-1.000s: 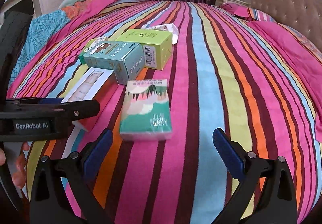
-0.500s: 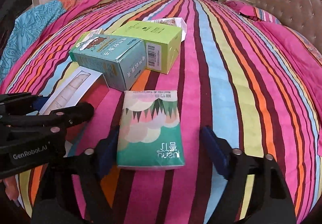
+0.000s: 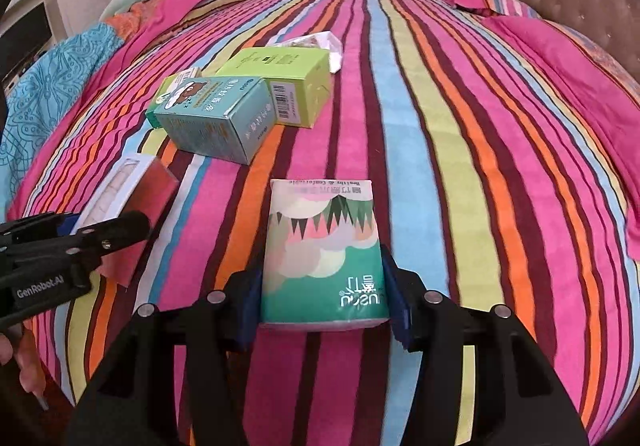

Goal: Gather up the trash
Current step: 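Grasp the white foundation box with the left tool while the right tool grasps the green tissue packet, then carry the white box in the left tool while the right tool carries the tissue packet over the wastebasket, then open the left tool dropping the white box while the right tool drops the tissue packet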

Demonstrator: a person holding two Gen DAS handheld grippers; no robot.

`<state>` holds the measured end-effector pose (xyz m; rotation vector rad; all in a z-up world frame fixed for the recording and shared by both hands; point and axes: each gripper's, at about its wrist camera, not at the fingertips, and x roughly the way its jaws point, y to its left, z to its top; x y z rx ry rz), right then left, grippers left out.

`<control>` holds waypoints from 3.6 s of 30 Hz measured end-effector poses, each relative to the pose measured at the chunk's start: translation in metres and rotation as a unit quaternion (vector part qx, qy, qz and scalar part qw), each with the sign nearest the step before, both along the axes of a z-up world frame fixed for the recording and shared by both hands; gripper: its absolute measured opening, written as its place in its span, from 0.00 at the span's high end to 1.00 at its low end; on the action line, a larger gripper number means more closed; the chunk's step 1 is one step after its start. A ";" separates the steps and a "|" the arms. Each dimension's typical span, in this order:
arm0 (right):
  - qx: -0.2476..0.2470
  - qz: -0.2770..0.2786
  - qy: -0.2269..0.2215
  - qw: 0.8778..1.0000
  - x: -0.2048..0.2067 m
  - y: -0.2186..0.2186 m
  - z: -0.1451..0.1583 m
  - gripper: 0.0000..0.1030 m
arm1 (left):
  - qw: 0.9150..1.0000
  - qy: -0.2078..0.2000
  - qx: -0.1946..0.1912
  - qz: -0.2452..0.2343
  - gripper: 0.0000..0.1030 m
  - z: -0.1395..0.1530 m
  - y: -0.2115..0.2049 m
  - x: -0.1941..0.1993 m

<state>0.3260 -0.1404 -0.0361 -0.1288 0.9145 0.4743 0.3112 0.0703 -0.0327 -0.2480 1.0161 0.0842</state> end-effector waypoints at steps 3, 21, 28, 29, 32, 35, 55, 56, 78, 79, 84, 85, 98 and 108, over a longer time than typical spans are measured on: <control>0.004 -0.010 0.002 1.000 -0.010 -0.014 0.003 0.52 | 1.000 -0.005 0.006 0.000 0.55 0.004 -0.001 -0.017; 0.058 -0.025 0.008 0.998 -0.093 -0.056 0.033 0.52 | 0.998 -0.049 0.032 0.008 0.55 0.035 -0.013 -0.124; 0.077 -0.015 0.002 0.997 -0.114 -0.055 0.044 0.52 | 0.997 -0.065 0.050 0.007 0.55 0.048 -0.016 -0.149; 0.078 -0.014 0.002 0.997 -0.117 -0.055 0.044 0.52 | 0.996 -0.067 0.051 0.006 0.55 0.049 -0.017 -0.153; 0.079 -0.007 0.001 0.997 -0.127 -0.055 0.045 0.52 | 0.996 -0.068 0.053 0.006 0.55 0.049 -0.018 -0.162; 0.085 0.001 0.012 0.996 -0.140 -0.058 0.042 0.52 | 0.996 -0.069 0.053 0.000 0.55 0.045 -0.023 -0.179; 0.094 0.017 0.236 0.967 -0.223 -0.066 -0.065 0.52 | 0.994 0.084 0.007 -0.069 0.55 -0.067 -0.065 -0.272; 0.093 0.012 0.251 0.963 -0.224 -0.066 -0.072 0.52 | 0.994 0.089 0.003 -0.069 0.55 -0.071 -0.065 -0.274; 0.033 -0.020 0.397 0.917 -0.227 -0.062 -0.134 0.52 | 0.961 0.253 -0.048 -0.101 0.55 -0.148 -0.080 -0.273; 0.031 -0.020 0.402 0.915 -0.227 -0.062 -0.135 0.52 | 0.960 0.257 -0.049 -0.101 0.55 -0.150 -0.081 -0.274; 0.025 -0.021 0.414 0.910 -0.226 -0.062 -0.141 0.52 | 0.954 0.277 -0.047 -0.108 0.55 -0.158 -0.082 -0.272; 0.023 -0.020 0.417 0.909 -0.227 -0.062 -0.142 0.52 | 0.953 0.279 -0.046 -0.110 0.55 -0.159 -0.083 -0.272; 0.004 -0.020 0.435 0.900 -0.227 -0.057 -0.152 0.22 | 0.938 0.324 -0.044 -0.117 0.32 -0.174 -0.085 -0.266; 0.000 -0.019 0.438 0.899 -0.226 -0.057 -0.154 0.21 | 0.938 0.322 -0.044 -0.118 0.32 -0.175 -0.085 -0.267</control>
